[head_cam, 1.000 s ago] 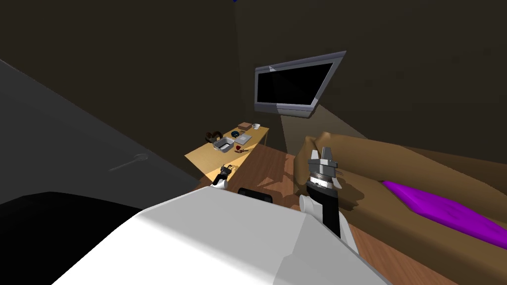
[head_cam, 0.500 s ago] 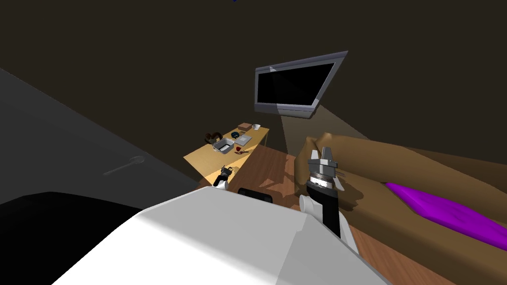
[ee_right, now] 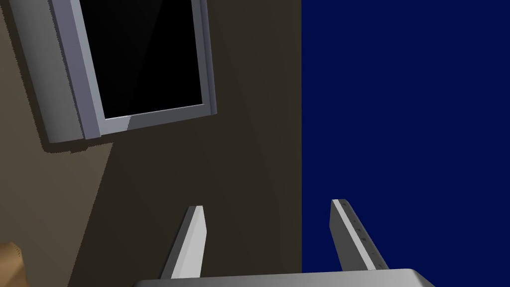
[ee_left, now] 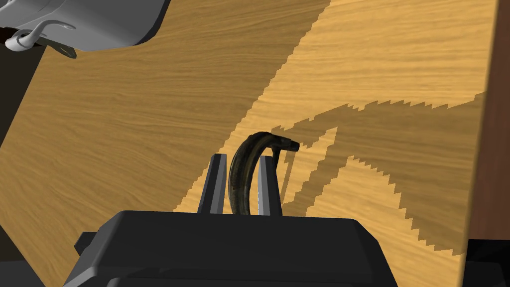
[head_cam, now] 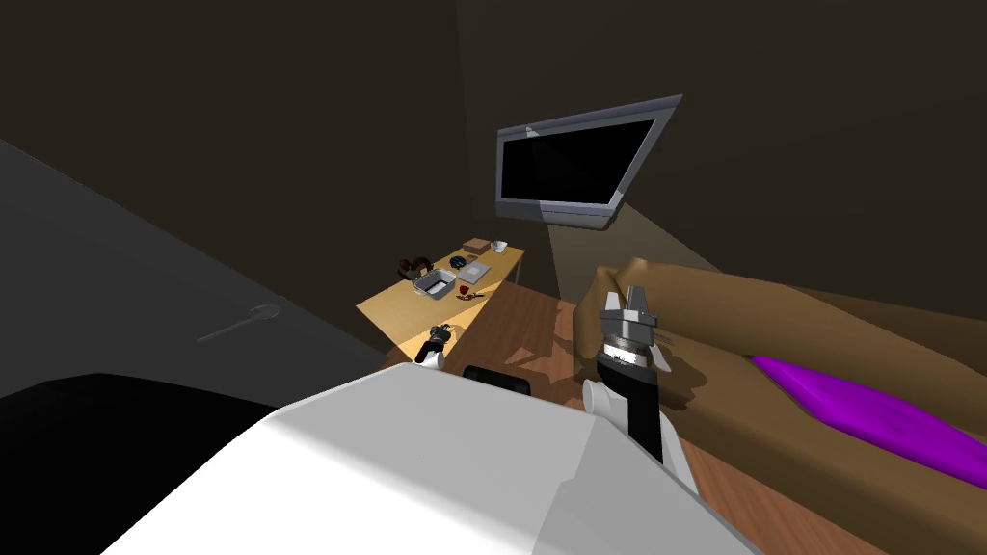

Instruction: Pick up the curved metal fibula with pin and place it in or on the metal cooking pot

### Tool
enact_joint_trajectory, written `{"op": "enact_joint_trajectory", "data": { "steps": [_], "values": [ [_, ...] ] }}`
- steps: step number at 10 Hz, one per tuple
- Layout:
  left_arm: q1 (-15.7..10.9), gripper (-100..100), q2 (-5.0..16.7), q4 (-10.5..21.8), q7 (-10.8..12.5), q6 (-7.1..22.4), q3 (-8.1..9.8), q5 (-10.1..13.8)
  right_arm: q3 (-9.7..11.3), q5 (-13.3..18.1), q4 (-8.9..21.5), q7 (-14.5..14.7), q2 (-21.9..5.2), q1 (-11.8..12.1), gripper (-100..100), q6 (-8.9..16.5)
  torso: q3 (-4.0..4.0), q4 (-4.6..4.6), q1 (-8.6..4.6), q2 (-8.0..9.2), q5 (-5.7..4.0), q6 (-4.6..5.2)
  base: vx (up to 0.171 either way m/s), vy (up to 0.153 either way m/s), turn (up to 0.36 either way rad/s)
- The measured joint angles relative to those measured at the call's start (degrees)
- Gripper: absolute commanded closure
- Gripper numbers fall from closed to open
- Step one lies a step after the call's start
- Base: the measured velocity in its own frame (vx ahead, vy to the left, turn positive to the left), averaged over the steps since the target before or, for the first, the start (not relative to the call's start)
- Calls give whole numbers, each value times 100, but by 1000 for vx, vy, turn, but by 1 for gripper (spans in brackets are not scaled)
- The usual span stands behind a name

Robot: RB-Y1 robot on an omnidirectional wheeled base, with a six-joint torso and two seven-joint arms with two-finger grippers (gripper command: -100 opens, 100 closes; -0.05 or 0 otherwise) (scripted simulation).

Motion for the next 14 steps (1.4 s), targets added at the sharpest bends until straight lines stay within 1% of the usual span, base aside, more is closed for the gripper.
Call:
{"op": "enact_joint_trajectory", "data": {
  "steps": [1, 2, 3, 4, 5, 6, 8, 9, 10, 12, 13, 14],
  "values": [
    [0, 100, 0, 0, 0, 0, 0, 0, 0, 0, 0, 0, 0, 0, 0, 0, 0, 0, 0, 0, 0, 0, -94, -52, 24],
    [-39, 100, 49, -52, 18, 81, 14, 5, 1, 0, 0, 0, 1, -1, 0, 0, 14, 3, -16, 28, -2, -2, -59, -33, 12],
    [-42, 0, 56, -59, 23, 107, 17, 6, 0, 0, 0, 0, 0, -1, 0, 0, 14, 5, -13, 25, -2, -1, -8, -5, 0],
    [-39, 100, 54, -56, 23, 106, 17, 5, 0, 0, 0, 0, 0, 0, 0, 0, 7, 3, -5, 12, -1, 0, -15, -77, -97],
    [-4, 100, 126, -143, -3, 144, 41, 52, 1, 0, 0, 0, 1, -1, 0, 0, 6, 4, -25, 9, -5, 3, -13, -97, -127],
    [-108, 100, 257, -25, -17, 127, 74, 125, 1, 0, 0, 0, 1, -1, 0, 0, 4, 5, -34, 4, -6, 7, 6, -98, -164],
    [-239, 100, 523, -33, -81, 214, 189, 350, 1, 0, 0, 0, 1, 0, 0, 0, -1, 5, -36, -8, -9, 6, 33, -88, -169],
    [-324, 100, 575, -118, -196, 335, 351, 470, 1, 0, 0, 0, 1, 0, 0, 0, -4, 7, -37, -17, -10, 13, 53, -77, -193],
    [-394, 100, 659, -145, -275, 402, 437, 589, 1, 0, 0, 0, 1, 0, 0, 0, -8, 3, -35, -20, -8, 9, 57, -65, -140],
    [-487, 100, 881, -208, -315, 547, 553, 817, 0, 0, 0, 0, 0, 0, 0, 0, -8, 1, -24, -18, -6, 4, 43, -46, -108],
    [-587, 100, 1009, -74, -310, 528, 568, 933, 0, 0, 0, 0, 0, 0, 0, 0, -7, 1, -18, -15, -3, 3, 38, -40, -195],
    [-666, 100, 1051, -82, -390, 577, 709, 1052, 0, 0, 0, 0, 0, 0, 0, 0, -5, 4, -20, -16, -4, 9, 54, -36, -154]
  ]
}}
